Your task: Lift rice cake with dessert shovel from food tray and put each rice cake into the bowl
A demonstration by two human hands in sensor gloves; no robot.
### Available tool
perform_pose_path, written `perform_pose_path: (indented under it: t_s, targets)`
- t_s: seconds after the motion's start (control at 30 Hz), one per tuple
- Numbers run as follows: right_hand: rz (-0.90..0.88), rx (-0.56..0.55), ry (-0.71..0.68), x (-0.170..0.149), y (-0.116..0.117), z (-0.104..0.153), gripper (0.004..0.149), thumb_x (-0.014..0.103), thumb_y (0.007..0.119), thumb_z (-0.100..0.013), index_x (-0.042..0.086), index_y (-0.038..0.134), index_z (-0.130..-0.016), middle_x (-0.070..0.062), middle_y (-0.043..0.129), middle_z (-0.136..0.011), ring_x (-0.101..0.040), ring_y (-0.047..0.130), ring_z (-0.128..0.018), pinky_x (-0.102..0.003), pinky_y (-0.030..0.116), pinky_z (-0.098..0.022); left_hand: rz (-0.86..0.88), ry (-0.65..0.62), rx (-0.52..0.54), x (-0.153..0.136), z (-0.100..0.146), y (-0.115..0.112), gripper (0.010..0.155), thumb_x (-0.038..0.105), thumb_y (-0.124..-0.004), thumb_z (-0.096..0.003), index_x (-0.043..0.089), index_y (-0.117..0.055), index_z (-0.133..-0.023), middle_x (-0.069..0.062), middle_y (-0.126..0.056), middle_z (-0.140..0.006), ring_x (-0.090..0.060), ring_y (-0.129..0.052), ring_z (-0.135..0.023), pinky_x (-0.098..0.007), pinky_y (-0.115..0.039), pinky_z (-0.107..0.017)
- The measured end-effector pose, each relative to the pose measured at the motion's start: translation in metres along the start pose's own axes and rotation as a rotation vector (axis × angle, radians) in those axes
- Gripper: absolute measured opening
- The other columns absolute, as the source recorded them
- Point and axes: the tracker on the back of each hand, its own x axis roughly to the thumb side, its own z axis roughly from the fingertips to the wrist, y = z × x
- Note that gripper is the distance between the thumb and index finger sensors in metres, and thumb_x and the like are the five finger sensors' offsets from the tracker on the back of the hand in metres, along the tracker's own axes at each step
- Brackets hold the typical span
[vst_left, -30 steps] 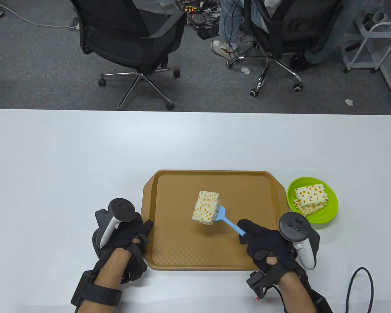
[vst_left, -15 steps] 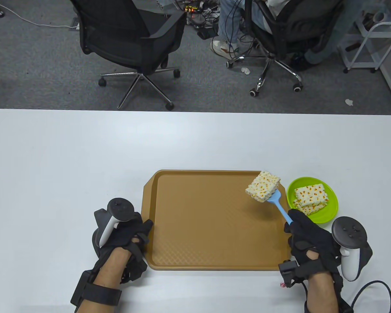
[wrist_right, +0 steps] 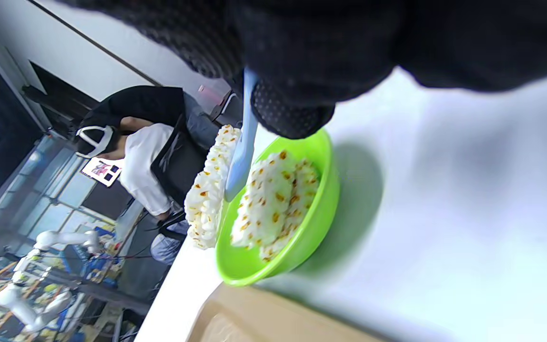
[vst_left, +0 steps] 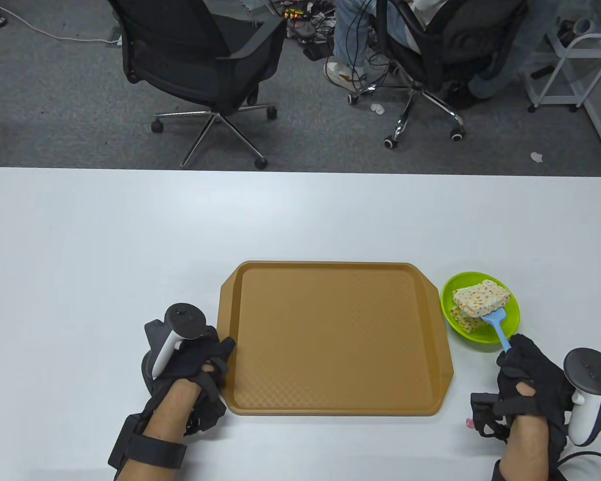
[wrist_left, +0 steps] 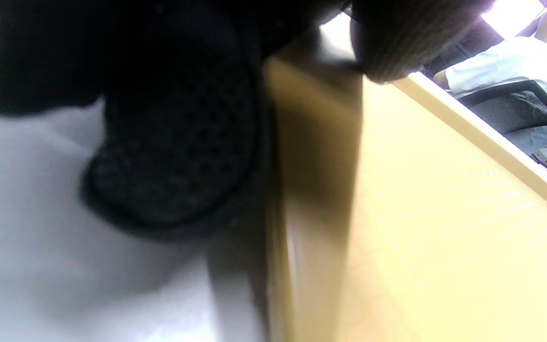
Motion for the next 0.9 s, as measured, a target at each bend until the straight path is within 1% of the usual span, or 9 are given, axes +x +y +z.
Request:
perform_pose_path:
  t_s: [0.2,0.3,0.5,0.63,0.73,0.77,0.83,0.87,0.9]
  targets:
    - [0.066,-0.015,0.03,-0.002,0.001,-0.003,0.055,0.027,0.07,-0.04,0.013,0.072,-0.092,-0.014,0.09,-0.07,-0.013,0.094,-0.021,-0.038,0.089,-0.019,-0.004,0.0,0.003,0.0,0.0,0.0,0.067,0.048,-0.075,-0.05,0.007,-0.056,-0.1,-0.014,-0.103,-0.053,-0.024,-0.111,-0.021,-0.042,-0.092,-0.011]
    - [0.11,-0.038,0.013,0.002,0.003,-0.001,0.054,0.028,0.071,-0.04,0.014,0.073,-0.092,-0.014,0.091,-0.07,-0.012,0.092,-0.019,-0.037,0.089,-0.018,0.002,-0.001,0.003,0.0,0.0,0.0,0.067,0.048,-0.075,-0.0499,0.007,-0.055,-0.1,-0.014,-0.103,-0.053,-0.024,-0.111,-0.021,-0.042,-0.092,-0.011]
    - [0.268,-0.202,-0.012,0.011,-0.002,0.013,0.05,0.028,0.075,-0.039,0.018,0.08,-0.088,-0.014,0.094,-0.067,-0.012,0.092,-0.015,-0.037,0.089,-0.015,0.023,-0.003,-0.008,-0.003,-0.001,0.001,0.067,0.047,-0.075,-0.0499,0.007,-0.056,-0.1,-0.014,-0.103,-0.053,-0.024,-0.111,-0.022,-0.042,-0.092,-0.012]
    - [0.337,-0.23,0.004,0.013,-0.004,0.017,0.049,0.027,0.076,-0.038,0.018,0.082,-0.086,-0.014,0.095,-0.066,-0.012,0.092,-0.014,-0.038,0.089,-0.015,0.049,-0.004,-0.028,-0.005,-0.002,0.002,0.066,0.047,-0.075,-0.0501,0.008,-0.055,-0.1,-0.014,-0.103,-0.054,-0.025,-0.111,-0.023,-0.042,-0.091,-0.013]
    - [0.396,-0.29,0.017,0.016,-0.006,0.022,0.049,0.027,0.076,-0.038,0.018,0.083,-0.086,-0.015,0.095,-0.066,-0.013,0.092,-0.014,-0.039,0.089,-0.015,0.051,-0.006,-0.027,-0.005,-0.002,0.002,0.066,0.047,-0.075,-0.05,0.009,-0.055,-0.1,-0.014,-0.103,-0.054,-0.025,-0.111,-0.023,-0.042,-0.091,-0.013]
    - [0.426,-0.341,0.024,0.017,-0.008,0.026,0.049,0.026,0.076,-0.038,0.017,0.082,-0.086,-0.015,0.095,-0.066,-0.013,0.092,-0.014,-0.039,0.089,-0.015,0.057,-0.006,-0.029,-0.006,-0.002,0.002,0.066,0.047,-0.075,-0.05,0.009,-0.055,-0.1,-0.014,-0.103,-0.054,-0.025,-0.111,-0.023,-0.042,-0.091,-0.013]
    - [0.431,-0.397,0.018,0.02,-0.011,0.032,0.049,0.027,0.076,-0.039,0.017,0.082,-0.086,-0.015,0.095,-0.067,-0.013,0.092,-0.015,-0.039,0.089,-0.015,0.064,-0.007,-0.036,-0.007,-0.002,0.002,0.066,0.047,-0.075,-0.05,0.009,-0.055,-0.1,-0.014,-0.103,-0.054,-0.025,-0.111,-0.023,-0.042,-0.091,-0.013]
    - [0.421,-0.44,-0.008,0.022,-0.013,0.036,0.049,0.027,0.076,-0.039,0.017,0.081,-0.087,-0.015,0.094,-0.068,-0.013,0.093,-0.016,-0.038,0.089,-0.016,0.064,-0.007,-0.037,-0.007,-0.002,0.002,0.066,0.047,-0.075,-0.05,0.009,-0.055,-0.1,-0.014,-0.103,-0.055,-0.025,-0.111,-0.024,-0.042,-0.091,-0.013]
    - [0.381,-0.48,-0.063,0.025,-0.012,0.041,0.05,0.027,0.075,-0.039,0.017,0.079,-0.088,-0.015,0.093,-0.069,-0.013,0.093,-0.017,-0.039,0.089,-0.017,0.063,-0.007,-0.038,-0.007,-0.002,0.002,0.066,0.047,-0.075,-0.05,0.009,-0.055,-0.1,-0.014,-0.103,-0.055,-0.025,-0.111,-0.024,-0.042,-0.091,-0.013]
